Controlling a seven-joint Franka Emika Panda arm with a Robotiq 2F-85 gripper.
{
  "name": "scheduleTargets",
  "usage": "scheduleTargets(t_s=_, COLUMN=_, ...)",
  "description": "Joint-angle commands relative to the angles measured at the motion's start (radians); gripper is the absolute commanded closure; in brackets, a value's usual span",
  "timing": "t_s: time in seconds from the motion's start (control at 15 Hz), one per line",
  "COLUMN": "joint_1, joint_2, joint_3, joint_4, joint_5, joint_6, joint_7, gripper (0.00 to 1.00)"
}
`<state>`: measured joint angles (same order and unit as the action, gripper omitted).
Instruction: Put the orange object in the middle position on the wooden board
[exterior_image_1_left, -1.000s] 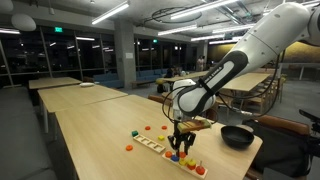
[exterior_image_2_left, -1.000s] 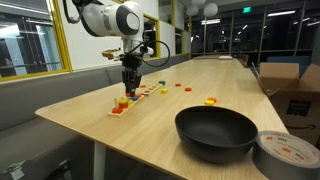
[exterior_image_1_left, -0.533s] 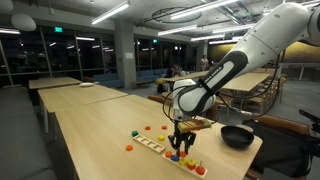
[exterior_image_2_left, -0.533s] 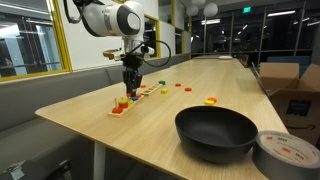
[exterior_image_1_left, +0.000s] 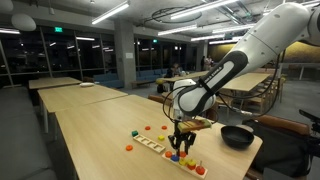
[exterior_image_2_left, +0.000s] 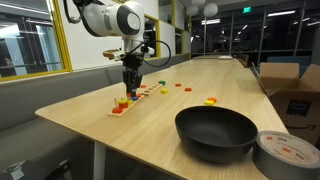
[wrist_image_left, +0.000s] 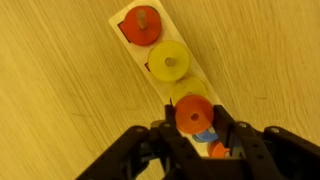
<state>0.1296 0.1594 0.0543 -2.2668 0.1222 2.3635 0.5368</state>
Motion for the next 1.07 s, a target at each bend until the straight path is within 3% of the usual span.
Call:
scheduleTargets(t_s=0.0, joint_1=0.002, joint_2=-0.019, joint_3=0.004, joint_4=-0.017, joint_5=0.007, joint_6=-0.003, joint_7=0.01, gripper=0.74)
scheduleTargets(t_s=1.0, joint_1=0.004, joint_2=-0.038, joint_3=0.011, joint_4=-0.035, joint_5=0.007, joint_6=-0.016, joint_7=0.01, gripper=0.74)
